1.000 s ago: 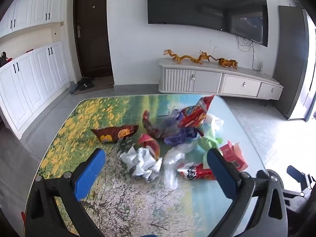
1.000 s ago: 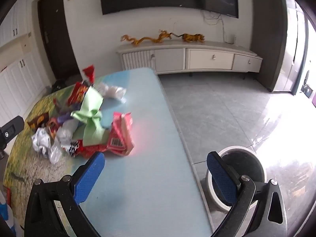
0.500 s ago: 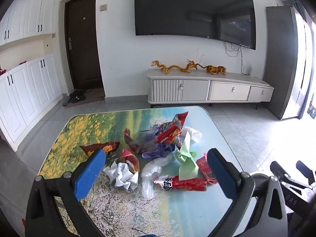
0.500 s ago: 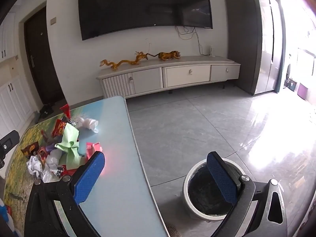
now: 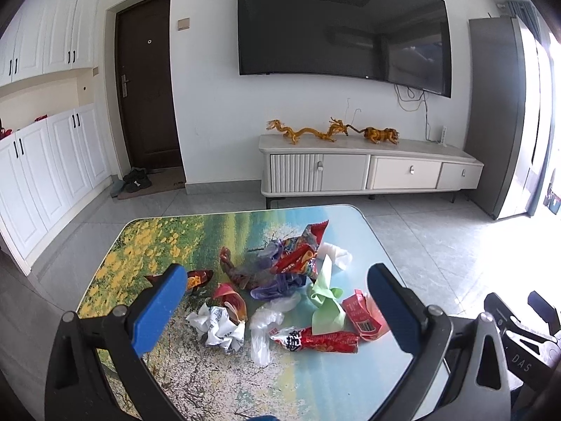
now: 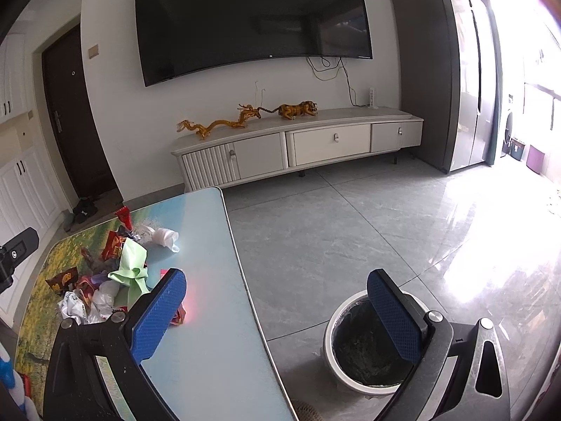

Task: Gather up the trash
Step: 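Move both tools toward the trash piled on the table, then grasp the pink snack carton with the right tool while the left tool grasps the white plastic bag, then carry both items to the white bin and open both tools to drop them, then bring both open tools back over the table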

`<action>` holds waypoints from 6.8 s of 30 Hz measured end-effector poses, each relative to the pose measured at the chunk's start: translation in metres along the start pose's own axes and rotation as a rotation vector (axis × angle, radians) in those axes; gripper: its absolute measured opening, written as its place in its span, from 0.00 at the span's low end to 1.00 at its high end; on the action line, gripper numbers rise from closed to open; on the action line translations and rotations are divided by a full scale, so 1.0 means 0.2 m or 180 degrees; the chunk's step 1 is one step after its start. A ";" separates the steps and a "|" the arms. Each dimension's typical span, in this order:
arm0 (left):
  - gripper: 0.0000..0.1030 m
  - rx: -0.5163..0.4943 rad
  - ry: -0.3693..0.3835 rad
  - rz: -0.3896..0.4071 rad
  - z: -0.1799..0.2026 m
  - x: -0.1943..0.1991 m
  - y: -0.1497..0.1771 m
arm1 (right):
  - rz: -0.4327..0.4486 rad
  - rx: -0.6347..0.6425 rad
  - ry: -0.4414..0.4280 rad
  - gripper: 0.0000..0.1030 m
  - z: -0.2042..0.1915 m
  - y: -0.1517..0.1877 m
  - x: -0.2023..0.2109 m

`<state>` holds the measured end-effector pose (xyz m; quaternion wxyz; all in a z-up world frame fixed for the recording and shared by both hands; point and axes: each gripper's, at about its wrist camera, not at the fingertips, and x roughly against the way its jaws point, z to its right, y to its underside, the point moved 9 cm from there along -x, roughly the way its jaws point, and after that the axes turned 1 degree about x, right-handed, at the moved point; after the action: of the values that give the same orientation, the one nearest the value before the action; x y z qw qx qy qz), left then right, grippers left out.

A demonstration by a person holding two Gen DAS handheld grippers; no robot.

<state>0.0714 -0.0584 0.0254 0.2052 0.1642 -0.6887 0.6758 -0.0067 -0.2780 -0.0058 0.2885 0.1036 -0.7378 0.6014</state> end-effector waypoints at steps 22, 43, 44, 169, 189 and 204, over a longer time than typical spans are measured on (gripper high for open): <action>1.00 0.0030 0.0016 -0.0040 0.02 -0.05 0.04 | 0.0098 0.0135 0.0068 1.00 -0.01 -0.02 -0.01; 1.00 0.0078 0.0194 -0.0075 -0.01 -0.10 0.03 | 0.0123 0.0205 0.0104 1.00 -0.04 -0.07 -0.04; 1.00 0.0082 0.0211 -0.0068 -0.02 -0.10 0.02 | 0.0125 0.0213 0.0111 1.00 -0.05 -0.08 -0.04; 0.59 -0.0792 0.2377 -0.1606 1.70 -0.31 0.44 | -0.0914 -0.1153 -0.0123 0.42 1.25 0.44 -0.47; 0.59 -0.0108 0.1736 -0.0962 0.62 -0.21 0.09 | -0.0530 -0.0572 -0.0549 0.42 0.69 0.07 -0.26; 0.59 0.0492 0.1408 -0.0650 -0.12 -0.09 0.03 | -0.0594 0.0048 -0.0939 0.42 0.02 0.00 -0.11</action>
<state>0.0861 -0.0352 0.0107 0.4049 0.0963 -0.5531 0.7217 0.0107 -0.2865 -0.0188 0.2309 0.2609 -0.7548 0.5558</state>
